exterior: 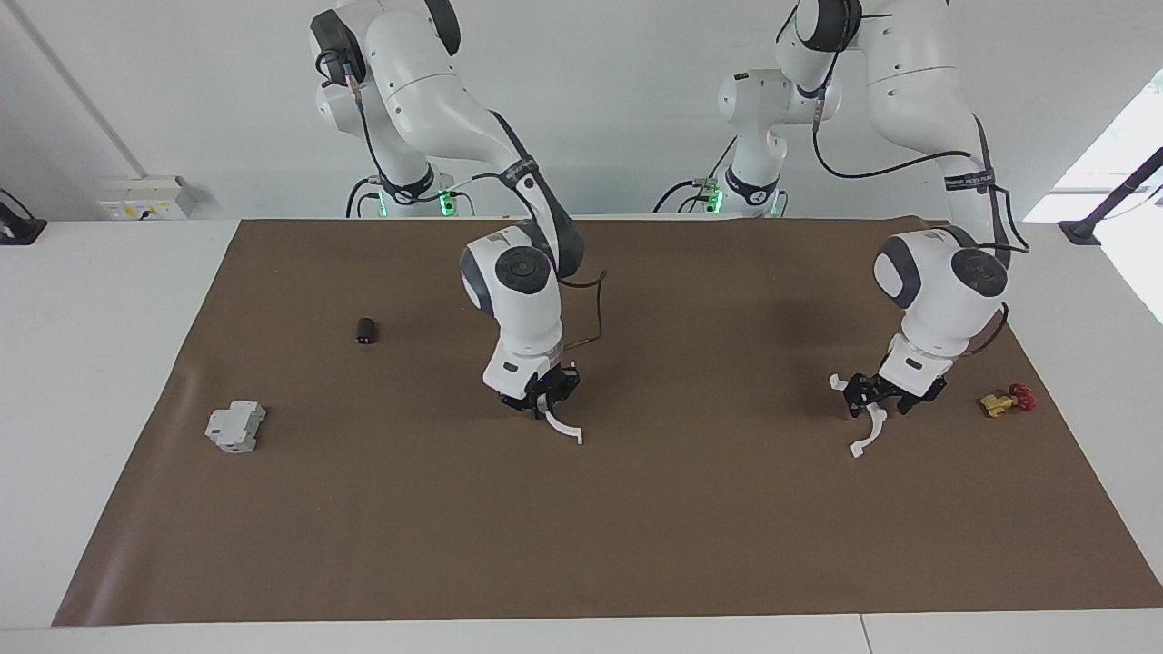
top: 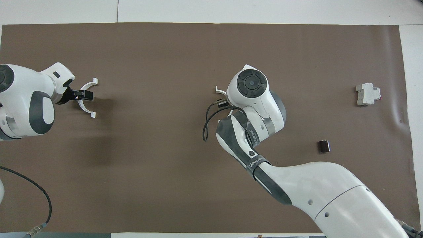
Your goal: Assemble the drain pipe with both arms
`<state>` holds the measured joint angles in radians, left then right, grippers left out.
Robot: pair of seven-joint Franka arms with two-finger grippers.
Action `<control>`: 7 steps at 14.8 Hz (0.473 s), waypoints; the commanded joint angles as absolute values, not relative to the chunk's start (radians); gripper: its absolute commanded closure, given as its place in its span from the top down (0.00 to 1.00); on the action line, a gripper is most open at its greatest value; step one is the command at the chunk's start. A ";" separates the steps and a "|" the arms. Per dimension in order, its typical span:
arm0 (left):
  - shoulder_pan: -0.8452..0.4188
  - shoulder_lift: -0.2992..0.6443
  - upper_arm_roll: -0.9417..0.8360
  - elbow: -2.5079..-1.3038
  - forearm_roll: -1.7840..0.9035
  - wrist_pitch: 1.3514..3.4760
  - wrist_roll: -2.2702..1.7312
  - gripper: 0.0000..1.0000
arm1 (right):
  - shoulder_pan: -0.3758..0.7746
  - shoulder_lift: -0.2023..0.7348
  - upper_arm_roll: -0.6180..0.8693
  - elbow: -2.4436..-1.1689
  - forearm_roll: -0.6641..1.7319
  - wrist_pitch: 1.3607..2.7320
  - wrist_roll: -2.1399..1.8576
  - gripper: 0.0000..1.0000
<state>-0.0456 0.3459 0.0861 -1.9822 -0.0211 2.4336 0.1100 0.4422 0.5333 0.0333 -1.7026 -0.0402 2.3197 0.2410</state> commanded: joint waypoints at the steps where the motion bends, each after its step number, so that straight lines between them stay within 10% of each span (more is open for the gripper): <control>1: -0.049 0.336 0.089 -2.005 -0.021 2.485 0.123 0.47 | 0.430 0.511 0.043 -1.735 -0.052 2.347 0.221 0.28; 3: -0.049 0.339 0.089 -2.002 -0.021 2.517 0.123 0.07 | 0.431 0.511 0.041 -1.720 -0.052 2.342 0.222 1.00; 7: -0.051 0.330 0.089 -2.003 -0.021 2.519 0.120 0.00 | 0.407 0.497 0.038 -1.533 -0.054 2.110 0.229 1.00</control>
